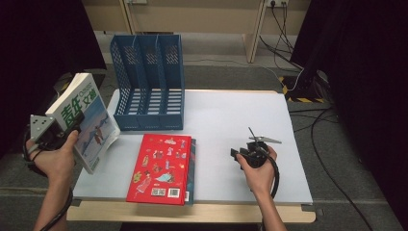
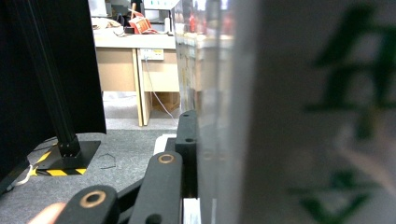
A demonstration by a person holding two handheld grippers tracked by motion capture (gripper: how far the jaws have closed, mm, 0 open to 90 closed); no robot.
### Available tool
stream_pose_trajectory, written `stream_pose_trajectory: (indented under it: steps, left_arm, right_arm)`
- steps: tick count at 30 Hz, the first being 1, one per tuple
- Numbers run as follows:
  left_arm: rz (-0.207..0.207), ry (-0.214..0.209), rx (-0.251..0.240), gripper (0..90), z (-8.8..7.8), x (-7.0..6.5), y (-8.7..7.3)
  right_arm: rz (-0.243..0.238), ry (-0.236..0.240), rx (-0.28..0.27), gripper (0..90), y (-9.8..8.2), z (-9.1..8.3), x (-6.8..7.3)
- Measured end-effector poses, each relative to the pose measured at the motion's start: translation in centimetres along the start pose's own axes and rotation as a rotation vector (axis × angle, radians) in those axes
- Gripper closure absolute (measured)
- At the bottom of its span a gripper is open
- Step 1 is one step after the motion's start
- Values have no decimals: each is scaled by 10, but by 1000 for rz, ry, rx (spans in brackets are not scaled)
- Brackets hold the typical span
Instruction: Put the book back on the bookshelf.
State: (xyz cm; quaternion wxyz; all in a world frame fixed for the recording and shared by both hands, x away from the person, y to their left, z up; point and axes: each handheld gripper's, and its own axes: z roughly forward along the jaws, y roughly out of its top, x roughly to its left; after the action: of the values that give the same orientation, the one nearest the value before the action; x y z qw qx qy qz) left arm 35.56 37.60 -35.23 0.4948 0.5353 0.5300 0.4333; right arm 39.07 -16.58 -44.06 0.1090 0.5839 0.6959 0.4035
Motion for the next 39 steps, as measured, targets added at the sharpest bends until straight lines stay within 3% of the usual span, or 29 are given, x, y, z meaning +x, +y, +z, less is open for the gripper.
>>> stream_pose_trajectory:
  steps: [39]
  left_arm:
    - [14, -10, -48, 736, 6, -4, 28]
  right_arm:
    - [1, -2, -5, 556, -1, 0, -1]
